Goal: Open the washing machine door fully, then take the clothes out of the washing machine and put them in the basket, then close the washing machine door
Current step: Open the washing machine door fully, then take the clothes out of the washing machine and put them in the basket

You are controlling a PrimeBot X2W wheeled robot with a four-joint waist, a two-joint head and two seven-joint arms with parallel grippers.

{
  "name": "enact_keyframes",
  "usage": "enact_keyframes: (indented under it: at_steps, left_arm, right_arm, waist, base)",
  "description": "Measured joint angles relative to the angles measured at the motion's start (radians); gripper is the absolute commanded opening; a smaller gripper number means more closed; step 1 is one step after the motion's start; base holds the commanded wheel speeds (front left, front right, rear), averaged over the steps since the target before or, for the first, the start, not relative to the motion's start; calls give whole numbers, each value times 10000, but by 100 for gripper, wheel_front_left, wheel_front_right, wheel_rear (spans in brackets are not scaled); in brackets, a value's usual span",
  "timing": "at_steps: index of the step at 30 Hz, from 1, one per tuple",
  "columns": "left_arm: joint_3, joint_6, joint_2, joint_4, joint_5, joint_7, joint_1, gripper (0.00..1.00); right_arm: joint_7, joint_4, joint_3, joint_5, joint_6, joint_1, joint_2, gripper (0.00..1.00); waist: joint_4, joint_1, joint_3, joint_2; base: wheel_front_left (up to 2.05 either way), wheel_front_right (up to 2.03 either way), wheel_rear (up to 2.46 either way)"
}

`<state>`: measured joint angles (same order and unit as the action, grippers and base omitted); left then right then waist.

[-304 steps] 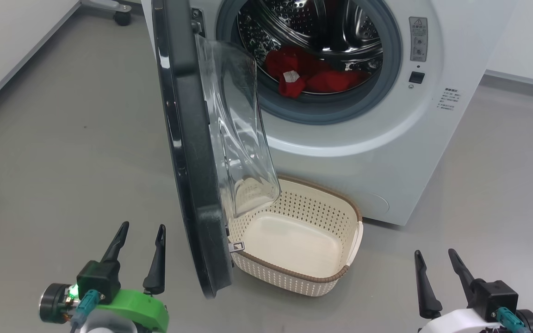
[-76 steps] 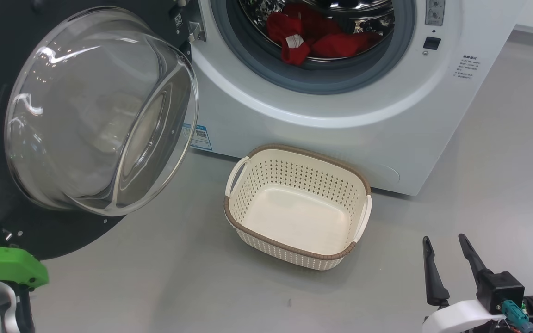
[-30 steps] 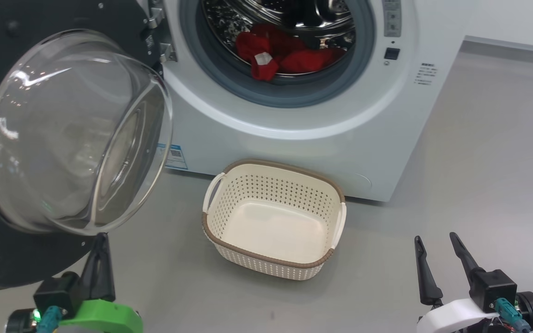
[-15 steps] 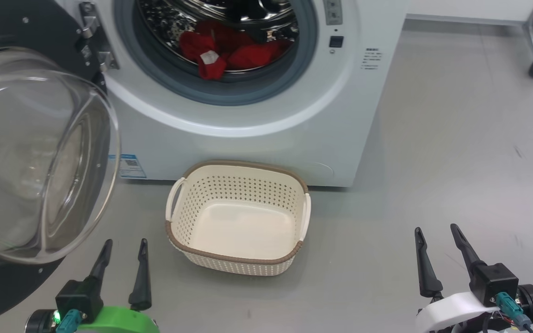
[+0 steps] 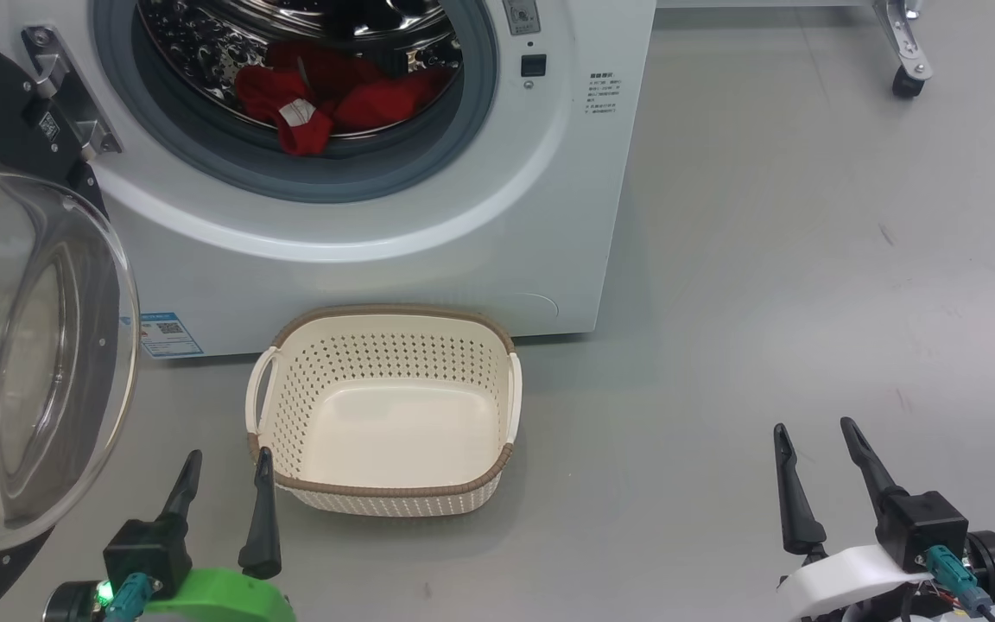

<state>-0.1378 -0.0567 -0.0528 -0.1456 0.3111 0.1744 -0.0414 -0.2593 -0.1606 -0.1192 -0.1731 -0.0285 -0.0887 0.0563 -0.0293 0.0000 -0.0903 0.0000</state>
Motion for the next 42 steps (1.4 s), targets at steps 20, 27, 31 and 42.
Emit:
enact_keyframes:
  at_steps: [20, 27, 31, 42]
  left_arm:
    - [-130, -88, 2, -67, -278, -240, 0, 100]
    - [-184, -90, 2, -35, -282, -251, 0, 100]
    - [-203, -90, 2, -17, -282, -251, 0, 100]
    - [-253, -100, 2, 65, -282, -249, 0, 100]
  right_arm:
    - [0, 36, 111, -6, -8, -3, -29, 100]
    - [0, 38, 123, -6, -8, -5, -35, 100]
    - [0, 46, 134, -6, -8, -6, -40, 100]
    - [0, 81, 155, -6, -8, -7, -67, 100]
  waist:
    - [54, 0, 46, 0]
    - [12, 0, 11, 0]
    - [0, 0, -13, 0]
    - [-32, 0, -82, 0]
  base:
    - [0, 0, 0]
    - [0, 0, 0]
    - [0, 0, 0]
    - [0, 0, 0]
